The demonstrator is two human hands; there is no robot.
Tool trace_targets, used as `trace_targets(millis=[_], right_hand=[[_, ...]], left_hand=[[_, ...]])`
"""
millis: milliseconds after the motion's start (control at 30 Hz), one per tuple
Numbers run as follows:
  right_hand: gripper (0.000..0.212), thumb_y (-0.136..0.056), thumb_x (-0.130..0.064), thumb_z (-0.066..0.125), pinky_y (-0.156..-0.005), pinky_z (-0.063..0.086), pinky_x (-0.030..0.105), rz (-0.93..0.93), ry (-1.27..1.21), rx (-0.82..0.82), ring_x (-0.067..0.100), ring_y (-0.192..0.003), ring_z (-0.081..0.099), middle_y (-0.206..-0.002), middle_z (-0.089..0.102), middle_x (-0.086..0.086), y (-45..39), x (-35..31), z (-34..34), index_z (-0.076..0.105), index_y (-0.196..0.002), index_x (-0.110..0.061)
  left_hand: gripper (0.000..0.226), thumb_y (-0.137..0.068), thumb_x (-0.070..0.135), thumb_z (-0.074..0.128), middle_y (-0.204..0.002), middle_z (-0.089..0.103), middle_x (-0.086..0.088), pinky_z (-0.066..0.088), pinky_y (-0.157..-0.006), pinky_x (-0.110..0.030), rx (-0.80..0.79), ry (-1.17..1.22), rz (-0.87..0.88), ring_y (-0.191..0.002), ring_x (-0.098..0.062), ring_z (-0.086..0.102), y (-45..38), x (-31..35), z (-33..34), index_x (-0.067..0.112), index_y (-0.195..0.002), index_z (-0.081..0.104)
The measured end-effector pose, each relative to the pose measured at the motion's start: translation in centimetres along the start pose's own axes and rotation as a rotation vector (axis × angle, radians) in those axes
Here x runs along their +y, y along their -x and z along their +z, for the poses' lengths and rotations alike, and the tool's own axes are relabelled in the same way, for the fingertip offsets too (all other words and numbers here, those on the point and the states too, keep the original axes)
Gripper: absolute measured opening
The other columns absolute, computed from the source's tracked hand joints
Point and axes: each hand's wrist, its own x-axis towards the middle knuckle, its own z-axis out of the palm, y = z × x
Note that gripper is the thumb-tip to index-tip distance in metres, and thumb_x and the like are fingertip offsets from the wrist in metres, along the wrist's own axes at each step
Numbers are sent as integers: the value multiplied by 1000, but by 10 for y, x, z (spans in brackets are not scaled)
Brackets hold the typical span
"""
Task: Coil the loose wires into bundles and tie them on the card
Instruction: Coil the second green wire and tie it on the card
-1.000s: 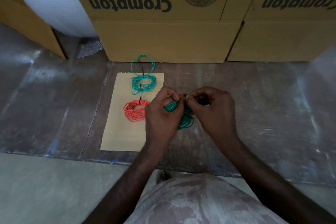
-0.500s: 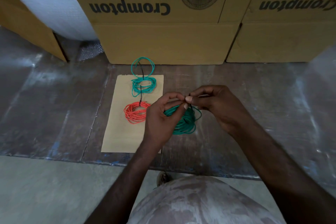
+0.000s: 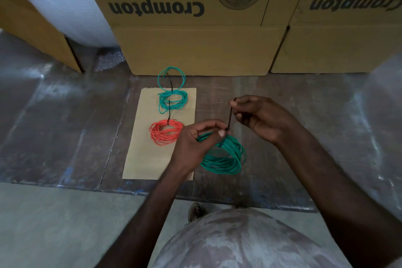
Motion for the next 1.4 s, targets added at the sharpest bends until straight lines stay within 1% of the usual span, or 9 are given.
trace_targets(millis=[167, 333, 467, 667, 800, 933, 1200, 1333, 1400], right_hand=[[7, -94, 4, 69, -81, 65, 41, -182, 115, -42, 29, -86, 75, -96, 76, 20, 8, 0, 14, 68, -90, -1], [5, -96, 4, 67, -66, 63, 36, -329, 173, -21, 28, -68, 74, -91, 73, 24, 15, -11, 26, 63, -100, 5], [8, -96, 7, 67, -70, 65, 44, -454, 267, -24, 32, -68, 74, -89, 70, 33, 16, -17, 33, 61, -99, 12], [12, -96, 7, 68, -68, 65, 44, -550, 354, -45, 34, -70, 75, -86, 72, 32, 17, -23, 42, 61, -94, 16], [11, -96, 9, 66, -67, 66, 44, -645, 360, 38, 34, -67, 75, -85, 70, 36, 14, -34, 42, 62, -96, 19], [8, -96, 11, 64, -64, 66, 41, -721, 409, 79, 33, -65, 75, -81, 70, 33, 5, -36, 47, 62, -92, 18], [12, -95, 8, 66, -66, 66, 49, -690, 486, 105, 33, -66, 75, -73, 73, 22, -11, -10, 48, 64, -84, 5], [6, -97, 3, 68, -74, 67, 46, -569, 329, 52, 26, -71, 77, -86, 75, 24, -14, -10, 51, 66, -102, 0], [29, -98, -5, 71, -81, 65, 35, -466, 424, -87, 14, -83, 77, -96, 77, 13, -12, 1, 52, 63, -126, -7]], left_hand=[[19, -87, 27, 77, -102, 77, -25, 34, -59, -32, 38, 88, -88, -78, -31, 48, -2, -6, 3, 17, -103, 80], [17, -95, 25, 75, -94, 77, -11, 21, -50, -26, 49, 68, -73, -57, -17, 34, -3, -2, -4, 15, -108, 80], [12, -101, 5, 66, -95, 74, -20, 37, -49, -6, 45, 29, -10, -45, 8, 48, 0, 18, -2, -4, -107, 72], [5, -95, 3, 74, -66, 68, -5, 34, -46, -5, 158, 54, -10, -39, 6, 47, -2, 26, 6, -2, -93, 73], [2, -93, 3, 77, -73, 73, 1, 43, -57, -11, 198, -50, 18, -53, 3, 57, 2, 16, 6, 1, -92, 76], [7, -97, 17, 77, -95, 82, -3, 58, -89, -41, 164, -217, 95, -95, -25, 78, 1, 10, 1, 12, -93, 76], [14, -101, 13, 72, -59, 61, 19, 34, -53, -8, 87, -260, 19, -49, 10, 50, 8, -5, -7, 14, -87, 69], [11, -98, 20, 74, -73, 65, 2, 35, -49, -17, 139, -91, -22, -48, 1, 45, 6, -4, -21, 10, -93, 73], [15, -96, 25, 75, -69, 56, -7, 30, -49, -21, 203, 22, -55, -46, -8, 37, 12, -4, -30, 11, -95, 73]])
